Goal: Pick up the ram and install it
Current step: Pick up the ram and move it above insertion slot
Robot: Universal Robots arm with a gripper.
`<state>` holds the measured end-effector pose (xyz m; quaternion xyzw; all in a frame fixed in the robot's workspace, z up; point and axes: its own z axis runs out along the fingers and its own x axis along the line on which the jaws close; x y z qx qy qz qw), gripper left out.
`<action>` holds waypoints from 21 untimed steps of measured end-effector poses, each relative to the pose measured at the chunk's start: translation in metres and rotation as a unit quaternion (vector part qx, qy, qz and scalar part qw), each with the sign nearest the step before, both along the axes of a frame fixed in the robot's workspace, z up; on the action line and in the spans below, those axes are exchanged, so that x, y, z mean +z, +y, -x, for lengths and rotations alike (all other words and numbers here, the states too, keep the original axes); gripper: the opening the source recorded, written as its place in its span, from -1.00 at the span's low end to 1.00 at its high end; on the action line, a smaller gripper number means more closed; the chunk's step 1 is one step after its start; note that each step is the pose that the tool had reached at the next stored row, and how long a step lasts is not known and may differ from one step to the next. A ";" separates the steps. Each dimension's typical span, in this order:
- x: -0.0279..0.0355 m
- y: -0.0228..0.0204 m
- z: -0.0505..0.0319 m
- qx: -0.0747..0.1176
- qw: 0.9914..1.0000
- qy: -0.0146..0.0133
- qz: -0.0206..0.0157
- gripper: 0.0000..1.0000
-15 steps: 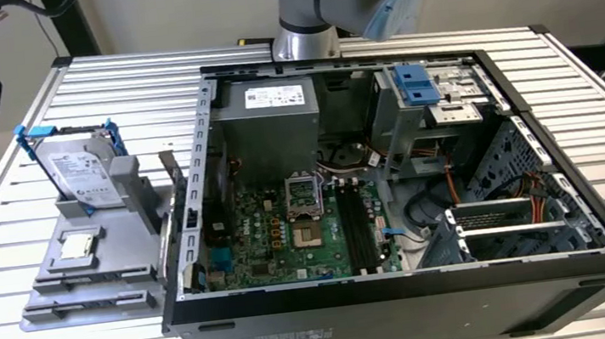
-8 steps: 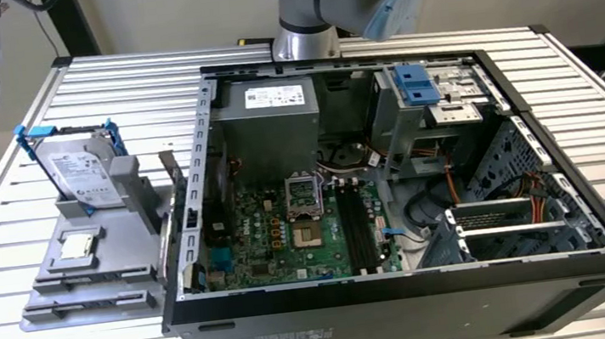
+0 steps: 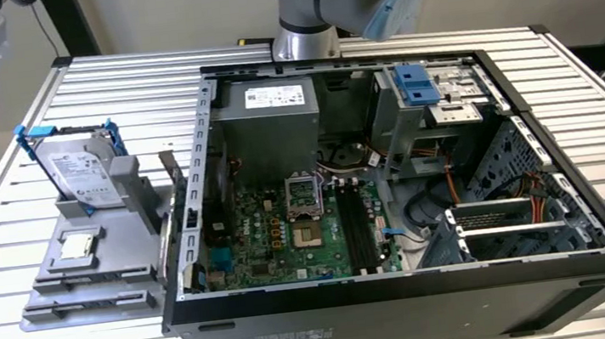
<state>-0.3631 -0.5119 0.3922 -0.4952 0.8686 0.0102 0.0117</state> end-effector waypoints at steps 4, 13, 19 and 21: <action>-0.0002 0.0006 0.0000 0.034 0.999 0.000 0.000 -1.00; -0.0006 0.0016 0.0000 0.115 0.993 0.000 0.000 -1.00; -0.0010 0.0021 0.0000 0.167 0.986 0.000 0.000 -1.00; -0.0011 0.0023 0.0000 0.184 0.983 0.000 0.000 -1.00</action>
